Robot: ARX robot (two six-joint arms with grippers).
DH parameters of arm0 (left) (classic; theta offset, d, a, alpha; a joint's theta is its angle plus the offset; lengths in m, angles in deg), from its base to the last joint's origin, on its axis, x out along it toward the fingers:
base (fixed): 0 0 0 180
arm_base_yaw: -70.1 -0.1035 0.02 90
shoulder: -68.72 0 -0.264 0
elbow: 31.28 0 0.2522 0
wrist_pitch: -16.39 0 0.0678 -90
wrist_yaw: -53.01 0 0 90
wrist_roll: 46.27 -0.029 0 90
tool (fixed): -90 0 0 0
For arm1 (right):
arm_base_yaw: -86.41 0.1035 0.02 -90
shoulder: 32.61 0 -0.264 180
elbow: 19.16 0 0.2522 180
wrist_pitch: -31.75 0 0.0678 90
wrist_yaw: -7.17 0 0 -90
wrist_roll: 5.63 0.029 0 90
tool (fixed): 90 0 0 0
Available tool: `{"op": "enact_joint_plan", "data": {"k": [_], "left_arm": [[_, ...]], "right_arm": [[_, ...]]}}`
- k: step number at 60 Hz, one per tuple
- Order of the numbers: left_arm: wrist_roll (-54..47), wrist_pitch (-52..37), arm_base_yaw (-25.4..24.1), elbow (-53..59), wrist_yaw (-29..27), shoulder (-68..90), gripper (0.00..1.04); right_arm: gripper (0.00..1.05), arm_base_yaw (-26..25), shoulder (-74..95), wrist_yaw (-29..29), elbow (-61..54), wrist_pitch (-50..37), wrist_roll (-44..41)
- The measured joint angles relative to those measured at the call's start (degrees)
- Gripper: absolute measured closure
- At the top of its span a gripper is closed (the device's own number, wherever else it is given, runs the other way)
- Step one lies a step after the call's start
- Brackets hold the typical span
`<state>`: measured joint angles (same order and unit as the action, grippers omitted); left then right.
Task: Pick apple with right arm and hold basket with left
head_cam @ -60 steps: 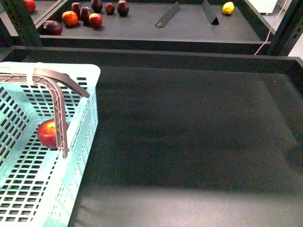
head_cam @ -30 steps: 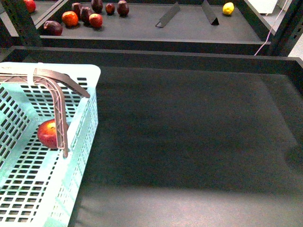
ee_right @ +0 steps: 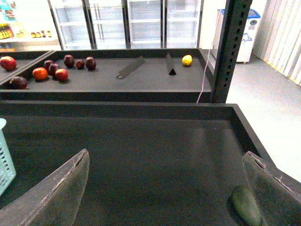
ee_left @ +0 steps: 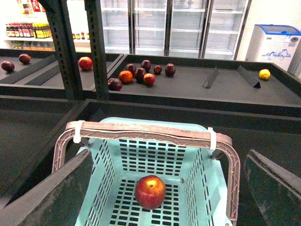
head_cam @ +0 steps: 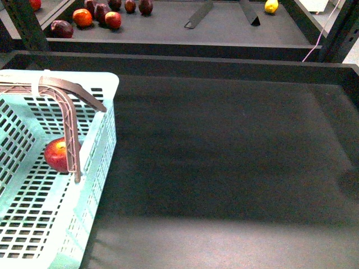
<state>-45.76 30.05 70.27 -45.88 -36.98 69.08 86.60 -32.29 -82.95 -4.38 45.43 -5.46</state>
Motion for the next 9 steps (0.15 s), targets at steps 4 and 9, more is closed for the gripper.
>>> {"op": "enact_joint_plan", "data": {"k": [4, 9], "left_arm": [[0.0, 0.0, 0.0, 0.0, 0.0, 0.0, 0.07], [0.0, 0.0, 0.0, 0.0, 0.0, 0.0, 0.07]], "right_arm": [[0.09, 0.0, 0.0, 0.0, 0.0, 0.0, 0.0], [0.09, 0.0, 0.0, 0.0, 0.0, 0.0, 0.0]]}}
